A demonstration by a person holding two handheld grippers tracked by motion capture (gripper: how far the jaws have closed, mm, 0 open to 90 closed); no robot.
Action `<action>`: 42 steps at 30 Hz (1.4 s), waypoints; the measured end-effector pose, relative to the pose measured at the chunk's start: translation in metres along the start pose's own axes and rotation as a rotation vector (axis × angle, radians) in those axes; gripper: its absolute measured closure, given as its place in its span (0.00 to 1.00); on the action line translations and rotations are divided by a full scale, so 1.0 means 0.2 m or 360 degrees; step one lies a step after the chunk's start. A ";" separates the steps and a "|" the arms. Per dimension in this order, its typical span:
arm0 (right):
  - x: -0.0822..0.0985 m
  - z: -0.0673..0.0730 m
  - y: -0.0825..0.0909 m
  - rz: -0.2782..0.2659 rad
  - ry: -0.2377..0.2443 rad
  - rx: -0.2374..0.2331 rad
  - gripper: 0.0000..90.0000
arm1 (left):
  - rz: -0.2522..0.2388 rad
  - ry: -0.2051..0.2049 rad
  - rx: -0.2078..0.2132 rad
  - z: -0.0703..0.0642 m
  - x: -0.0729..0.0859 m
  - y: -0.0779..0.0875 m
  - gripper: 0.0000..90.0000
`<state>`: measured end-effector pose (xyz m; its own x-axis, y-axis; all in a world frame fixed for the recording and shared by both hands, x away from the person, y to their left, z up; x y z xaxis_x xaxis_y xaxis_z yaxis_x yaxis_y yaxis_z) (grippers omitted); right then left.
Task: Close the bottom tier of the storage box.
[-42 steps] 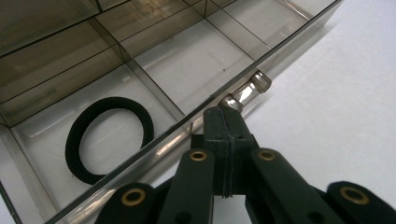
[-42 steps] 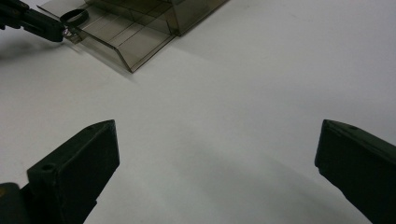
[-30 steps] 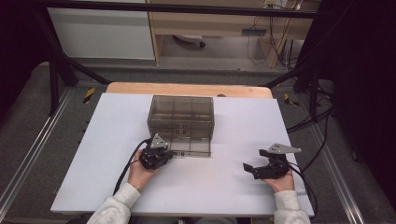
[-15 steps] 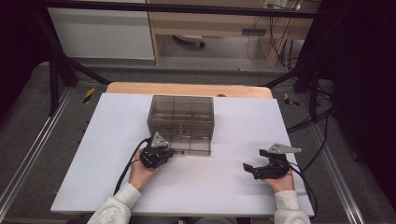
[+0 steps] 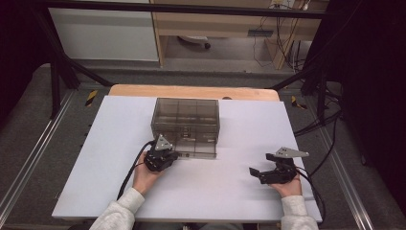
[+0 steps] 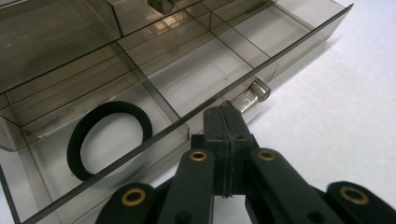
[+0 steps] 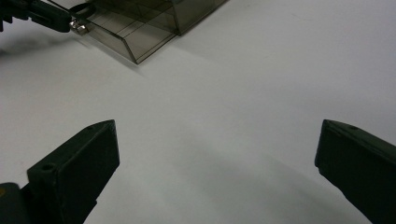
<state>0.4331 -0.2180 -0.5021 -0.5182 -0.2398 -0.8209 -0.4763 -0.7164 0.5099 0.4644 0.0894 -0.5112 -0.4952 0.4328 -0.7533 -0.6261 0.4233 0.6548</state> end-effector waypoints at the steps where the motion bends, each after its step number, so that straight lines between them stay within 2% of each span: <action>1: 0.00 0.00 0.00 -0.0002 0.0001 0.0001 0.00 | -0.0004 0.0002 -0.0001 0.00 0.00 0.00 0.99; 42: 0.00 0.00 0.00 -0.0001 0.0003 0.0001 0.00 | -0.0014 0.0012 -0.0075 0.06 -0.03 -0.05 0.99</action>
<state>0.4333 -0.2178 -0.5022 -0.5169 -0.2405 -0.8215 -0.4768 -0.7161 0.5097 0.4810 0.0922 -0.5119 -0.4940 0.4229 -0.7596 -0.6580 0.3892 0.6446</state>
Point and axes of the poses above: each handheld gripper's, and its own axes: y roughly backward along the jaws, x roughly out of its underside, z roughly to its left, the point moved 10 cm from there along -y, roughly forward along the jaws, and after that the axes turned 9 degrees about -x, right-handed, at the moved point
